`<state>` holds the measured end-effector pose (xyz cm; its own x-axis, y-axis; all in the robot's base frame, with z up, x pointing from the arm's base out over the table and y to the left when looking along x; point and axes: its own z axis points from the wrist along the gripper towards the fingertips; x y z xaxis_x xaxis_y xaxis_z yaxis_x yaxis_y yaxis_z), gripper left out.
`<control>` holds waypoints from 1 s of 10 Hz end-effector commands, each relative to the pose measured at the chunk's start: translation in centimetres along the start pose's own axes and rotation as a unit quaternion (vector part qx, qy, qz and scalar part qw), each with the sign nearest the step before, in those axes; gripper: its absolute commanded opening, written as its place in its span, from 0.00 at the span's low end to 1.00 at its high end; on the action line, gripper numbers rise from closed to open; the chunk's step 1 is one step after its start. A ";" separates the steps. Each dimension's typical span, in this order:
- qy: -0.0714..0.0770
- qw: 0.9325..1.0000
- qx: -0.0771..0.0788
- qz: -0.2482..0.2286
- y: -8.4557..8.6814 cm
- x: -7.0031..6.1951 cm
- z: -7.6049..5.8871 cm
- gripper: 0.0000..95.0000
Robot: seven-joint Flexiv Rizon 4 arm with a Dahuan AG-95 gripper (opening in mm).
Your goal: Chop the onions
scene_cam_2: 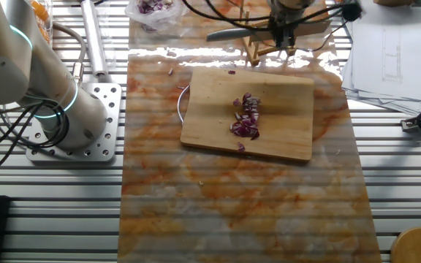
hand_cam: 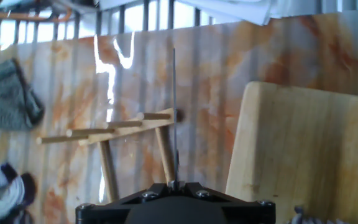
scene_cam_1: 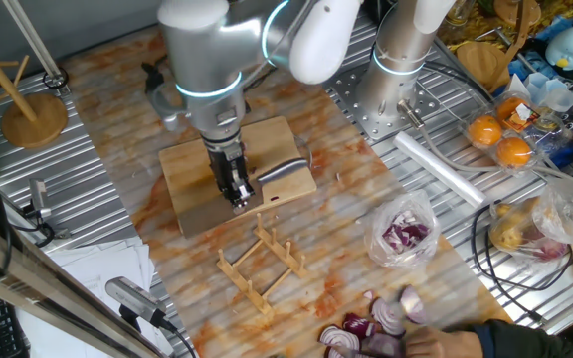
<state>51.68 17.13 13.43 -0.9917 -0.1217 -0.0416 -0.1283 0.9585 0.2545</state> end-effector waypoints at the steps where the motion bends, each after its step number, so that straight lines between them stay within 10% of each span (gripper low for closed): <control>1: 0.055 0.992 0.109 -0.038 -2.0 0.8 0.0 0.00; 5: 0.072 0.990 0.120 -0.036 -2.0 0.8 0.0 0.00; 10: 0.070 0.994 0.081 -0.038 -2.0 0.8 0.0 0.00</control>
<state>51.31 15.15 12.79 -0.9684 -0.2116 0.1319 -0.2122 0.9772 0.0100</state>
